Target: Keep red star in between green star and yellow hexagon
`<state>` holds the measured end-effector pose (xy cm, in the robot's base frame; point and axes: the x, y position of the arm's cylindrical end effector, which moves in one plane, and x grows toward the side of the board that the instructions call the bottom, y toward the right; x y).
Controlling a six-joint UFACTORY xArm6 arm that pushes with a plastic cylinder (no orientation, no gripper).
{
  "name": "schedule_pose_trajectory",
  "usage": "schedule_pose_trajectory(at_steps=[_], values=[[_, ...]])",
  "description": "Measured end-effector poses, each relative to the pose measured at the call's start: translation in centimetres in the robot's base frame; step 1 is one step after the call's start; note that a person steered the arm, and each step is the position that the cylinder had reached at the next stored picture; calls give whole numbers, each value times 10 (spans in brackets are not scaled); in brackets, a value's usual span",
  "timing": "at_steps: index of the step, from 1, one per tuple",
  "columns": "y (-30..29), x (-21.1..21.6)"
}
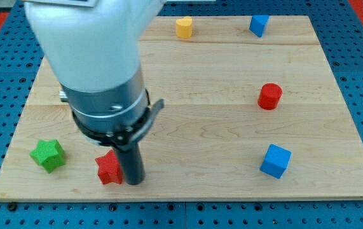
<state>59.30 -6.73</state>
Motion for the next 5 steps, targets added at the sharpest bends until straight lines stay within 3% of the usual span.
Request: schedule_pose_trajectory(at_steps=[1, 2, 3, 5], values=[[-10, 21], [-58, 13], [-44, -33], [0, -62]])
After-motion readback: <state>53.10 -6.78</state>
